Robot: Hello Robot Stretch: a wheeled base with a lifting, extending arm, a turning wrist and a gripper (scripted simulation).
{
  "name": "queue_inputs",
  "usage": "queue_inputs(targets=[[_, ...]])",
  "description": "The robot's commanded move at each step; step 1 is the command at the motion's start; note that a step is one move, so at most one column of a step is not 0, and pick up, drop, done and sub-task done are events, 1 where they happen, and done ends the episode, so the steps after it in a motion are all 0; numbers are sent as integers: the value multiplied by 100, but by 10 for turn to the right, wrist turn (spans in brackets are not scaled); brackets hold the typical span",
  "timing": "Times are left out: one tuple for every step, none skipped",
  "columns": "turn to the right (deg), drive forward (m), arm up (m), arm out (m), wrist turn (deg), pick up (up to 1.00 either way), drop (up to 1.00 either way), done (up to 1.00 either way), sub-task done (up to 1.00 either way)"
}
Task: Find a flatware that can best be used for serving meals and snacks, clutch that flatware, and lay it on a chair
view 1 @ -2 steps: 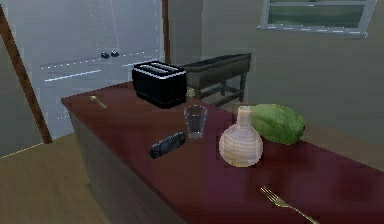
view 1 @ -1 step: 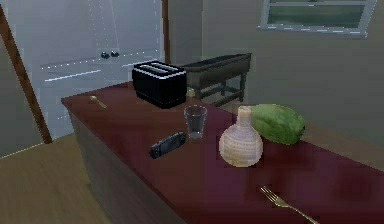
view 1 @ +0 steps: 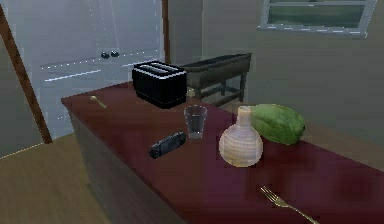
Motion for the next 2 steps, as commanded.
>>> queue_inputs(targets=[[0, 0, 10, 0, 0, 0, 0, 0, 0], [0, 0, 4, 0, 0, 0, 0, 0, 0]])
